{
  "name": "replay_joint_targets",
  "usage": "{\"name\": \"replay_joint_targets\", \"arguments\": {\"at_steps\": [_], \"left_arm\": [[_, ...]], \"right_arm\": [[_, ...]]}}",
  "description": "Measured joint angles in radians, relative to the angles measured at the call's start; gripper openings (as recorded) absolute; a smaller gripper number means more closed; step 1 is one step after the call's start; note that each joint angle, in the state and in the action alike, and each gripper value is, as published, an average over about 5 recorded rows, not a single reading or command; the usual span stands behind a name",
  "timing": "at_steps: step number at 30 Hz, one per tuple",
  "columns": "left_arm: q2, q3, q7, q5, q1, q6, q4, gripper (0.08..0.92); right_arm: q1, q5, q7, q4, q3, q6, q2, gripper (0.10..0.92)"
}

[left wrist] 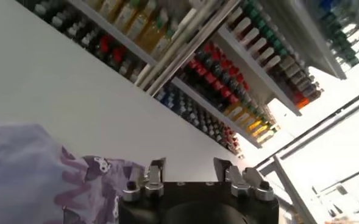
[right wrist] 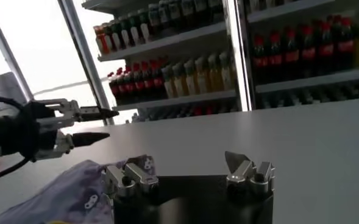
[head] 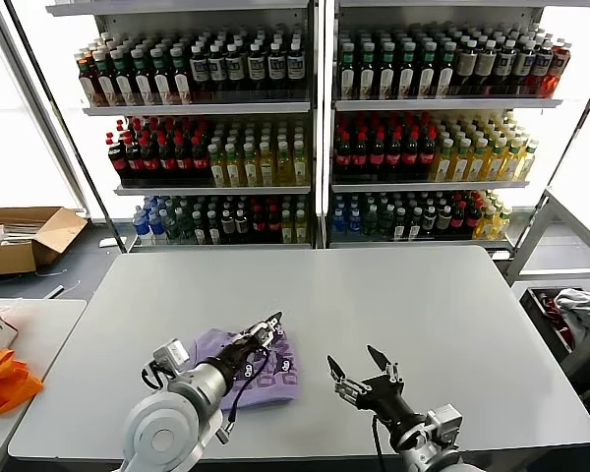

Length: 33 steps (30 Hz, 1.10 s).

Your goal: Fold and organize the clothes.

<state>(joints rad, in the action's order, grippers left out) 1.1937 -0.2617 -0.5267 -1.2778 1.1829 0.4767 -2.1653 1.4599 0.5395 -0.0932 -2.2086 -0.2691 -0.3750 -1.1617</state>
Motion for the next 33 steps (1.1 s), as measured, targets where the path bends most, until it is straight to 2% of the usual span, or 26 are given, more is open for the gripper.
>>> {"name": "replay_joint_targets", "arguments": {"at_steps": [8,13,19,33], "left_arm": [[-0.073,-0.149,0.051,0.014,0.067,-0.021,-0.078,0.771],[-0.096,-0.248,0.094,0.059,0.121,-0.031,-0.102,0.820],[-0.100,-0.330,0.124,0.095,0.165,-0.038,-0.118,0.823],[-0.104,-0.408,0.149,0.134,0.203,-0.039,-0.120,0.823]], "right_arm": [[-0.173,0.126,-0.075,0.146,0.156,-0.084,-0.054,0.823],[-0.256,0.177,-0.105,0.241,0.230,-0.129,-0.072,0.798],[-0.306,0.215,-0.130,0.304,0.269,-0.153,-0.074,0.637],[-0.335,0.259,-0.101,0.337,0.283,-0.165,-0.069,0.230]]}}
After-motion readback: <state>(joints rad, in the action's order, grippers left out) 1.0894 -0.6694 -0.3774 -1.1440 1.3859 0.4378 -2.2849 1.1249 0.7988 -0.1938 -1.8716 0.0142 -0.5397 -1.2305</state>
